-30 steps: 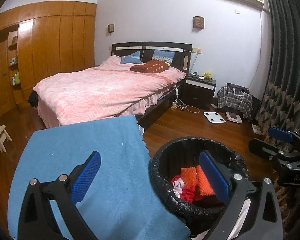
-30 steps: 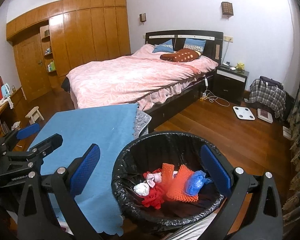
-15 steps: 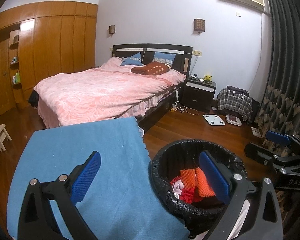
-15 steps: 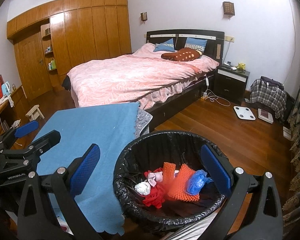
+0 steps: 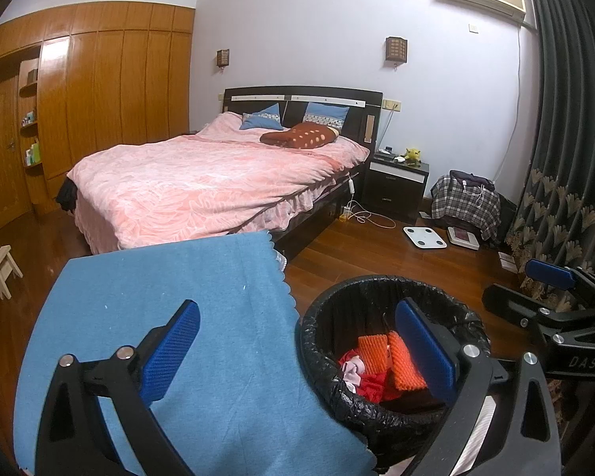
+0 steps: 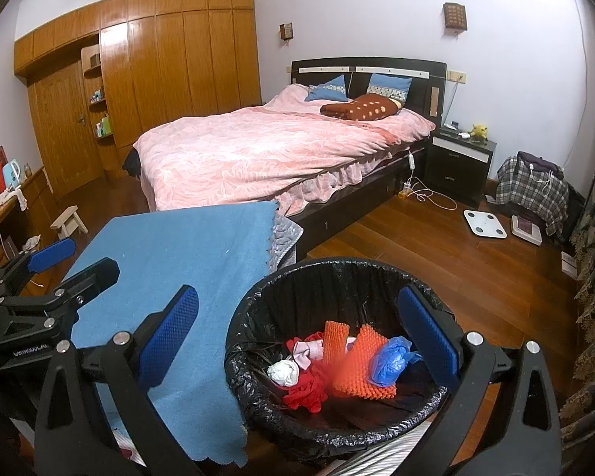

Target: Collect trash

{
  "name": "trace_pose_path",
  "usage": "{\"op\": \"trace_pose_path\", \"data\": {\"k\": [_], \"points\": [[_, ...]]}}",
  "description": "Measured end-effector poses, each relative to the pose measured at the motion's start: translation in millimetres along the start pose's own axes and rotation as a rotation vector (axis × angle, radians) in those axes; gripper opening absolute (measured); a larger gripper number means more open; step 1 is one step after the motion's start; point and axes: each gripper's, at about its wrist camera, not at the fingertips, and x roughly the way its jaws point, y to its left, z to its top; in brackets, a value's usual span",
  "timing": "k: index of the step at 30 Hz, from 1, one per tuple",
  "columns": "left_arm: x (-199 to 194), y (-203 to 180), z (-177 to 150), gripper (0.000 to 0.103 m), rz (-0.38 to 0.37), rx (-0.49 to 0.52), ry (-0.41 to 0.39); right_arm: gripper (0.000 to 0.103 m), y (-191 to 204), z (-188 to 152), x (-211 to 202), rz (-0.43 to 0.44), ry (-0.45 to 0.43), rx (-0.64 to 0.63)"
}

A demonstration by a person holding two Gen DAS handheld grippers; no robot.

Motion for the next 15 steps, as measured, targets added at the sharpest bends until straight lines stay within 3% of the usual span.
{"op": "trace_pose_path", "data": {"k": [15], "points": [[0.0, 0.8, 0.4, 0.097, 0.000, -0.001, 0.000, 0.098, 0.4, -0.5, 1.3, -0.001, 0.003, 0.000]]}}
